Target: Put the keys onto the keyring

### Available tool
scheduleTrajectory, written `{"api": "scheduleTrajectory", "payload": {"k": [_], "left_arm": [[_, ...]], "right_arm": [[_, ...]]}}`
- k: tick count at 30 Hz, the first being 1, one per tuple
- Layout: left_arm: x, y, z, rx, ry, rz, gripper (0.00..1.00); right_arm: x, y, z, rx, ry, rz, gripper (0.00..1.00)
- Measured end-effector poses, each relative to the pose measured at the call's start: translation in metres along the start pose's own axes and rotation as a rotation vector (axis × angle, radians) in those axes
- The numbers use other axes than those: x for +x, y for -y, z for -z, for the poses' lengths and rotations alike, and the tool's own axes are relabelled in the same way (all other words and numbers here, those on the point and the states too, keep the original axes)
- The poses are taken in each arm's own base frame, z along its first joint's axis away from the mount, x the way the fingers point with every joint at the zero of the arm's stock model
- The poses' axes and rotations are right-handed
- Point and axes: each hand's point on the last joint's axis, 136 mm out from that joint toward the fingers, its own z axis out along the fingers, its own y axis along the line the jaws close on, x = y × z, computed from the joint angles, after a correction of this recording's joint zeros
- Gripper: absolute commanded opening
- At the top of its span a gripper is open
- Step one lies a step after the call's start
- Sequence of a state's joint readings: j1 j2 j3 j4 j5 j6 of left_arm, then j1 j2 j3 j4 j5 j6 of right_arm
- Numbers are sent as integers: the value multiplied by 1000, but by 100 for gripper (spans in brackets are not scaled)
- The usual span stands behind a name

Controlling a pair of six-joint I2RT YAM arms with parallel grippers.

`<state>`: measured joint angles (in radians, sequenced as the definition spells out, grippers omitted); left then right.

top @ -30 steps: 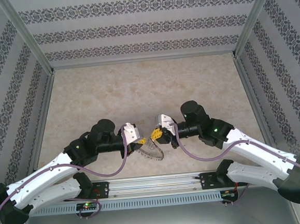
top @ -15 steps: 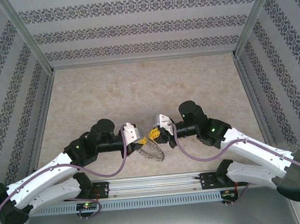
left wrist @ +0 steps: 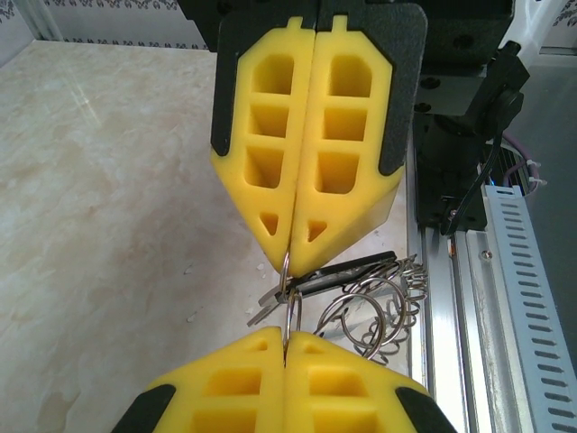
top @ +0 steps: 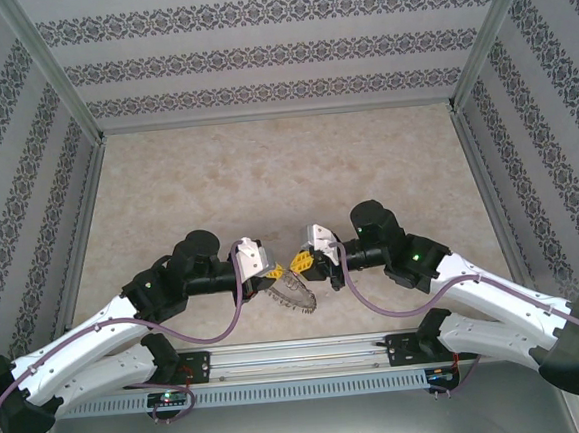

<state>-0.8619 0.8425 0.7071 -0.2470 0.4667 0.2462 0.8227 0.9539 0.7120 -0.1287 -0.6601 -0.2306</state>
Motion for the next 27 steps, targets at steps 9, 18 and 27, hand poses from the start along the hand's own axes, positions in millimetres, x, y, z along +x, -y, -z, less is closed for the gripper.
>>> {"api": "scheduleTrajectory", "payload": {"k": [9, 18, 27], "left_arm": [[-1, 0, 1, -1, 5, -2, 0], [-3, 0, 2, -3, 10, -5, 0], [-3, 0, 2, -3, 12, -7, 0]], "right_arm": [[-3, -1, 3, 10, 27, -10, 0], [-7, -3, 6, 14, 48, -14, 0], [-6, 0, 3, 13, 47, -23, 0]]}}
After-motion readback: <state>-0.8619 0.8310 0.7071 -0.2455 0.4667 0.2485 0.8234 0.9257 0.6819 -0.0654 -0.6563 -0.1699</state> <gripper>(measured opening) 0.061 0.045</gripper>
